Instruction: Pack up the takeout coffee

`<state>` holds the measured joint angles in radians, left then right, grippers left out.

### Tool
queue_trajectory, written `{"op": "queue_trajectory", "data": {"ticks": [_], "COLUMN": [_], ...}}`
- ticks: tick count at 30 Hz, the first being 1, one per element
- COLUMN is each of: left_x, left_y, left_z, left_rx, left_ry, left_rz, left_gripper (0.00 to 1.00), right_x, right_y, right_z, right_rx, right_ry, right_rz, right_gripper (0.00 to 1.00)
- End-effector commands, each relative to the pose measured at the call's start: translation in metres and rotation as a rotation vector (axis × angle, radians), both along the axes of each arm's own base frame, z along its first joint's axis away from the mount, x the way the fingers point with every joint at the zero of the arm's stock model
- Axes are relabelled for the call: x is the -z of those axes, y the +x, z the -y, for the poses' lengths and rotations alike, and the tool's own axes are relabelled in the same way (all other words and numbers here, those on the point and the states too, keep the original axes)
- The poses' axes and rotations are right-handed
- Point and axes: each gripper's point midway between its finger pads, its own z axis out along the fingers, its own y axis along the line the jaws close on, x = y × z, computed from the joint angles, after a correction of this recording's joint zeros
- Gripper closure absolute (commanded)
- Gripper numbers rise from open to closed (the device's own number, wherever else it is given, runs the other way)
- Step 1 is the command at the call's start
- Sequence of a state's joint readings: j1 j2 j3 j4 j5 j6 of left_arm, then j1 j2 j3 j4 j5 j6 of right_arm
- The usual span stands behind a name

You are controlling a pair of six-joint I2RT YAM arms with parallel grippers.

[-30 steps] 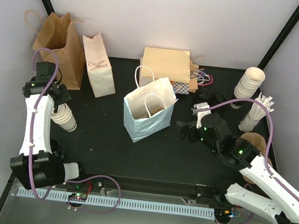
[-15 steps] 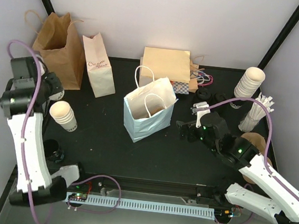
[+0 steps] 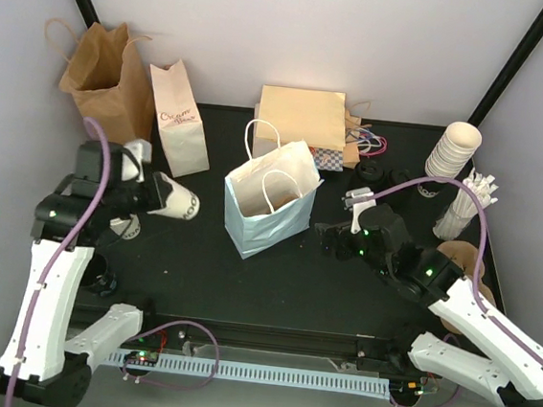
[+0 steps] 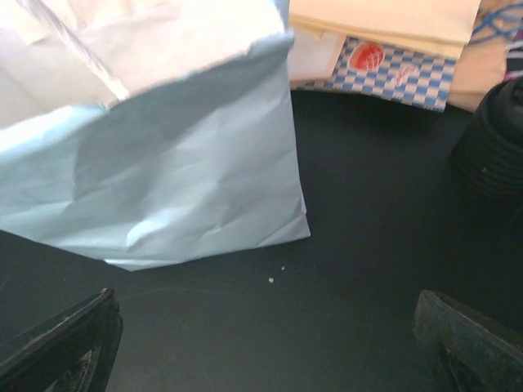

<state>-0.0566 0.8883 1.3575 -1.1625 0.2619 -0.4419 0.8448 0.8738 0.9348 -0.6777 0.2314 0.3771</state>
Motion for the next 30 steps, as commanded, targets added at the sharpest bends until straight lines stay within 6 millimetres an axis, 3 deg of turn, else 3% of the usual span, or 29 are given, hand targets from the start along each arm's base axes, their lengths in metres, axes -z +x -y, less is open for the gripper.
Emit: {"op": "queue_trajectory", "data": {"ticks": [1, 5, 9, 11, 13, 17, 23, 27, 30], "left_x": [0.043, 0.081, 0.099, 0.106, 0.112, 0.110, 0.090, 0.082, 0.074], "left_y": [-0.013, -0.027, -0.048, -0.062, -0.078, -0.106, -0.132, -0.135, -0.126], "left_z": [0.015, 0.020, 0.046, 0.061, 0.078, 0.131, 0.221, 0.292, 0.333], "left_rx": [0.005, 0.006, 0.084, 0.127, 0.161, 0.314, 0.553, 0.708, 0.787], "left_ry": [0.023, 0.106, 0.096, 0.098, 0.132, 0.237, 0.291, 0.228, 0.292], "left_rz": [-0.132, -0.243, -0.267, -0.290, -0.322, -0.305, -0.215, -0.091, 0.009], "left_gripper": [0.98, 0.99, 0.98, 0.98, 0.98, 0.98, 0.99, 0.99, 0.98], "right_x": [0.022, 0.046, 0.067, 0.074, 0.081, 0.092, 0.078, 0.065, 0.048], "right_y": [-0.002, -0.004, -0.005, -0.002, 0.007, 0.025, 0.041, 0.042, 0.039], "right_z": [-0.010, -0.017, -0.018, -0.012, 0.008, 0.041, 0.073, 0.094, 0.108], "right_rx": [-0.001, 0.007, 0.035, 0.078, 0.188, 0.292, 0.357, 0.439, 0.490], "right_ry": [0.053, 0.075, 0.088, 0.077, 0.027, 0.001, 0.061, 0.043, 0.052], "right_rz": [-0.067, -0.140, -0.196, -0.197, -0.197, -0.257, -0.233, -0.185, -0.128], "right_gripper": [0.00, 0.00, 0.00, 0.00, 0.00, 0.00, 0.00, 0.00, 0.00]}}
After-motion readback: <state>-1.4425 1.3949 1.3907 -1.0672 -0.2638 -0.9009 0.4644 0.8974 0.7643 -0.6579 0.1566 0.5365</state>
